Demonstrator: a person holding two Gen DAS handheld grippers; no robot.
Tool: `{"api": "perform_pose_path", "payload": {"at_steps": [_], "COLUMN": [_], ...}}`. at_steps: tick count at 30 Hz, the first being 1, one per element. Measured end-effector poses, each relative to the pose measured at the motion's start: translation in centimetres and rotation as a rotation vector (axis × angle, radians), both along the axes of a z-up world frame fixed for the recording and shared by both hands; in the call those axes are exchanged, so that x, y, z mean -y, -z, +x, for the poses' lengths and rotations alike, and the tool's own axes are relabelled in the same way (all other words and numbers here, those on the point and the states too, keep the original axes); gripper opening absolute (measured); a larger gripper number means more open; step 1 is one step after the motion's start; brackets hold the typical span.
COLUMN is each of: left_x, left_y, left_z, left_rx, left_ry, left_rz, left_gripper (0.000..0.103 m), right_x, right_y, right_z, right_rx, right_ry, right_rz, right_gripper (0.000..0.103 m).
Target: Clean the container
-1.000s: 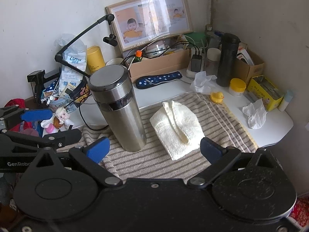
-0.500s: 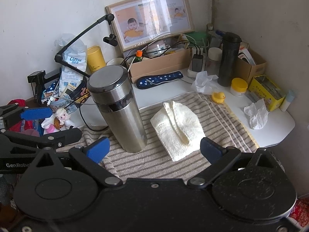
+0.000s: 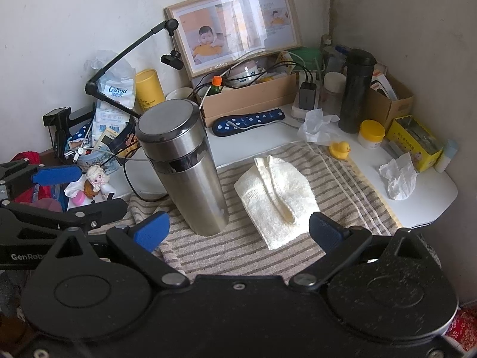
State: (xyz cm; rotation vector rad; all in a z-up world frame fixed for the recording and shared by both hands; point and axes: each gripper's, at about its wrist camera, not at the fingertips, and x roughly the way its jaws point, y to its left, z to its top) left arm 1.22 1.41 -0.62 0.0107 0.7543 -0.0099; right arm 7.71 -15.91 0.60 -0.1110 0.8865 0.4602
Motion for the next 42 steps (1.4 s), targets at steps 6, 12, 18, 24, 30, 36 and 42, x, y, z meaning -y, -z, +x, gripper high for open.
{"api": "perform_pose_path", "payload": {"at_steps": [6,12,18,24,30,36,42], "left_x": [0.8,0.9,1.1,1.3,0.9,0.9,0.6], "left_y": [0.0,-0.1,0.0,0.2,0.3,0.2,0.5], "left_z": [-0.1,0.3,0.8,1.5,2.1,2.7,3.6], "left_rx": [0.001,0.001,-0.003,-0.013,-0.013,0.026,0.075], "left_ry": [-0.001,0.002,0.003,-0.001,-0.008,0.022,0.019], "left_rz": [0.007,0.007,0.007,0.003,-0.032,-0.05,-0.069], "left_gripper": [0.084,0.084,0.084,0.084,0.084,0.084,0.084], "right_x": [0.1,0.2,0.0,0.0,1.4,2.2,2.9], "right_y": [0.0,0.1,0.2,0.4,0.7,2.3,4.6], "right_z": [0.3,0.6,0.4,0.5,3.9,6.2,8.5], "right_rx": [0.0,0.001,-0.001,-0.01,-0.039,-0.041,-0.001], "right_ry": [-0.003,0.001,0.005,0.005,-0.015,-0.06,-0.107], "right_rz": [0.001,0.001,0.002,0.004,0.057,0.079,0.073], "right_gripper": [0.101,0.101,0.101,0.101,0.101,0.101,0.101]}}
